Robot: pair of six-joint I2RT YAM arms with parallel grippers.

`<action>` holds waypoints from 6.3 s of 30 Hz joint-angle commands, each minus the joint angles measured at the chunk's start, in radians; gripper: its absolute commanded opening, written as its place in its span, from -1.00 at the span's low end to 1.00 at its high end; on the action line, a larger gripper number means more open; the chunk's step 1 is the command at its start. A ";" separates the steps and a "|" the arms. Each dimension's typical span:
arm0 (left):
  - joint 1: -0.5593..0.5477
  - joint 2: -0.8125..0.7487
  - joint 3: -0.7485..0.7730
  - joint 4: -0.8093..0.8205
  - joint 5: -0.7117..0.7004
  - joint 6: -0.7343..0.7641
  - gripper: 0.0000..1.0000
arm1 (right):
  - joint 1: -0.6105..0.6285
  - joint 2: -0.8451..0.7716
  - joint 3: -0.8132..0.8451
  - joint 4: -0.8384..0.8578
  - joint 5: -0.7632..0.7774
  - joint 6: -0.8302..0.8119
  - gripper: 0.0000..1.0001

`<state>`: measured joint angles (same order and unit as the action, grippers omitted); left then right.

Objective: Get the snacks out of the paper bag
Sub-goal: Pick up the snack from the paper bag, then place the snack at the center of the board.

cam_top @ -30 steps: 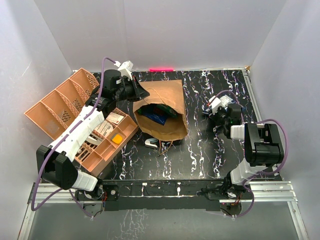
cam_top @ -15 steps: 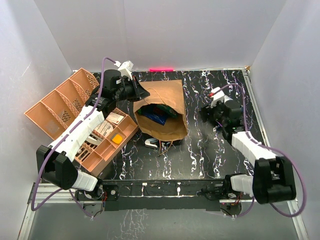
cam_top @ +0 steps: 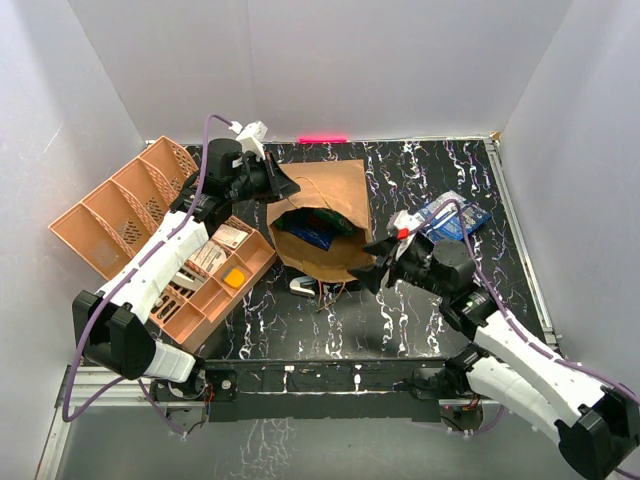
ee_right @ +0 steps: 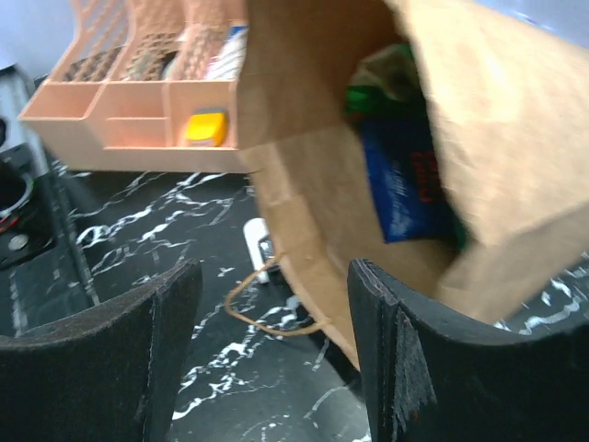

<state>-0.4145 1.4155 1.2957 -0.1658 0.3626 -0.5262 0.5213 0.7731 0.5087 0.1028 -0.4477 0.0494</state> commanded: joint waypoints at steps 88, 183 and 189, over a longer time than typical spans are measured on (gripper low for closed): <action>0.006 -0.043 0.091 -0.011 0.037 0.013 -1.00 | 0.248 0.035 0.338 -0.378 -0.020 -0.291 -0.85; 0.005 -0.096 0.067 -0.013 0.092 0.038 -1.00 | -0.518 0.434 0.096 0.123 0.068 -0.907 0.36; 0.005 -0.080 0.076 -0.014 0.108 0.025 -1.00 | -0.353 0.279 0.108 0.027 -0.157 -0.691 0.37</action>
<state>-0.4141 1.3643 1.3567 -0.1951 0.4271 -0.4904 0.0322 1.1473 0.5846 0.1738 -0.4133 -0.7998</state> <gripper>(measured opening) 0.015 0.680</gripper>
